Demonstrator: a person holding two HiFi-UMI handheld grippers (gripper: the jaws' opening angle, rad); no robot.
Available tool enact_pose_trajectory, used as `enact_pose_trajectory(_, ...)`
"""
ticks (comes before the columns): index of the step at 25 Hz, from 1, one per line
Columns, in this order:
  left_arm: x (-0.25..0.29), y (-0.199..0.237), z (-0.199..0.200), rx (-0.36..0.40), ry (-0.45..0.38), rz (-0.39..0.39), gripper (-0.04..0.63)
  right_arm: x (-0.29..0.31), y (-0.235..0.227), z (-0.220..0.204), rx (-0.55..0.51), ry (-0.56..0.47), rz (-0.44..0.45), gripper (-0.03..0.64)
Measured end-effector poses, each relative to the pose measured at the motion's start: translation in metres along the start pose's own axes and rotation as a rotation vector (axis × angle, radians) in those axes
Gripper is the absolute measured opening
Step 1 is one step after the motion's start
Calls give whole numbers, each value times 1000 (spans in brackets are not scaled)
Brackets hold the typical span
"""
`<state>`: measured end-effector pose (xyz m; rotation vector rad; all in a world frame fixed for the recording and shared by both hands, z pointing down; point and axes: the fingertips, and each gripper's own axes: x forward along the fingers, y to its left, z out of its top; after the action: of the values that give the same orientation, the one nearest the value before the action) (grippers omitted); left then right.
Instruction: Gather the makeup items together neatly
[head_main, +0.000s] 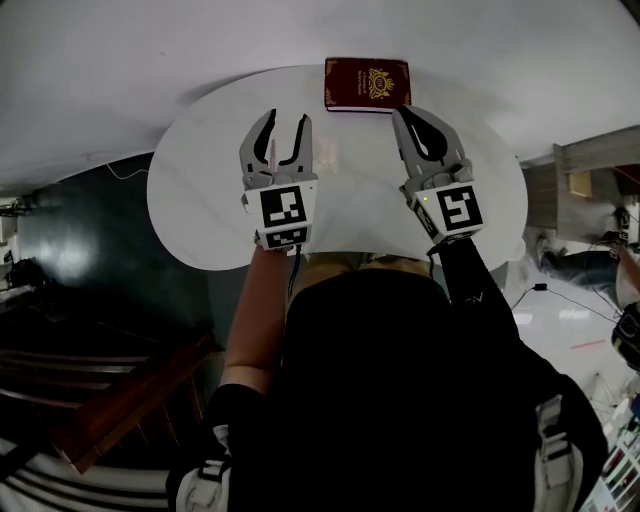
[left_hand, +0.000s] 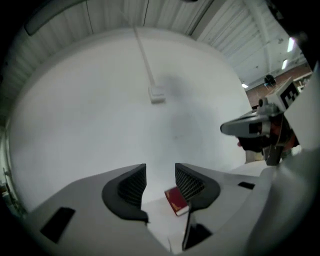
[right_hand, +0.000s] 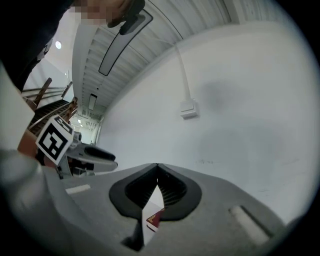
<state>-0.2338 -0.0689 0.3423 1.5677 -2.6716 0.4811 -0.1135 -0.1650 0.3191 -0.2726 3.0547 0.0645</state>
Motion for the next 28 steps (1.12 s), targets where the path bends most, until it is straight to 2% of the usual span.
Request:
enact_pose_trajectory(3,-24,2,56,-28,-242,52,183,0,4,10,-12,-51,22,5)
enact_pose_trajectory(4,-27,0,64,-42,-281,51,183,-1,4,13,-13,-67,21,5)
enact_pose_trajectory(11,-11,-44,64,-23,-268,-74,183,-25,-22,15,-25,-64,-51,5)
enact_pose_trajectory(13,-4,-64,70,-26,-283,-129,181,-40,-36,9,-32,-28,-97,5)
enact_pose_trajectory(16,7,-98,80,-34,-314,-224,181,-64,-57,12,-37,-47,-170,5)
enact_pose_trajectory(19,16,-134,88,-34,-332,-319,181,-97,-83,-2,-65,39,-272,5)
enact_pose_trajectory(24,34,-192,93,-23,-347,-458,181,-144,-121,-6,-68,46,-416,5)
enact_pose_trajectory(28,42,-221,94,-32,-335,-536,181,-163,-134,-8,-53,69,-474,5)
